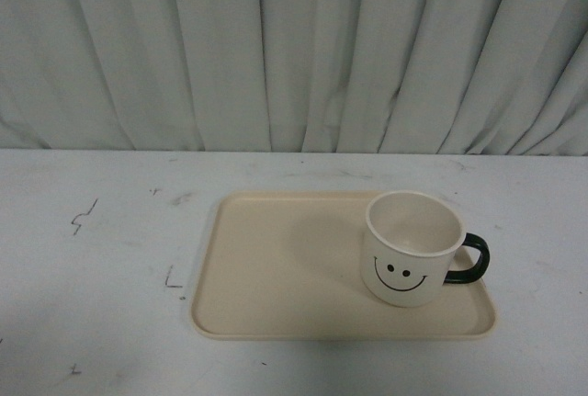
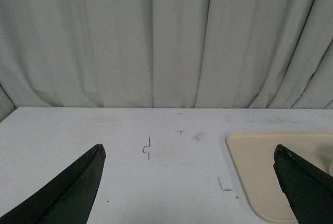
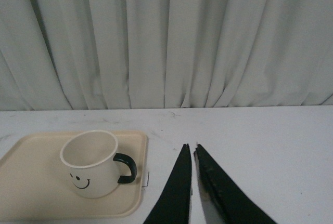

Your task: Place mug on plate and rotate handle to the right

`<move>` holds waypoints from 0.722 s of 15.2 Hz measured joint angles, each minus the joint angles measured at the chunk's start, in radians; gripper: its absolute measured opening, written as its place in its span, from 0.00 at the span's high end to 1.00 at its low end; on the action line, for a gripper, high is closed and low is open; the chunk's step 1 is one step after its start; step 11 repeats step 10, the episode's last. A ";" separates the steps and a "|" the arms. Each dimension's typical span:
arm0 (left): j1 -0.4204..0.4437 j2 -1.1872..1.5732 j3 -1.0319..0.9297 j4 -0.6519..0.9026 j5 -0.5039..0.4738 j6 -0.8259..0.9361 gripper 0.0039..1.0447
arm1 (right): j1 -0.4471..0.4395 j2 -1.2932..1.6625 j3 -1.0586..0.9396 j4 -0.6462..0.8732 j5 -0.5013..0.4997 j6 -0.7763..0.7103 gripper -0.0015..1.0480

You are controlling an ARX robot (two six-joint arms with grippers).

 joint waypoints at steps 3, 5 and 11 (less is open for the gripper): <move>0.000 0.000 0.000 0.000 0.000 0.000 0.06 | 0.000 0.000 0.000 -0.003 0.000 0.000 0.65; 0.000 0.000 0.000 0.000 0.000 0.000 0.06 | 0.000 0.000 0.000 -0.003 0.000 0.000 0.44; 0.000 0.000 0.000 0.000 0.000 0.000 0.06 | 0.000 0.000 0.000 -0.003 0.000 0.002 0.06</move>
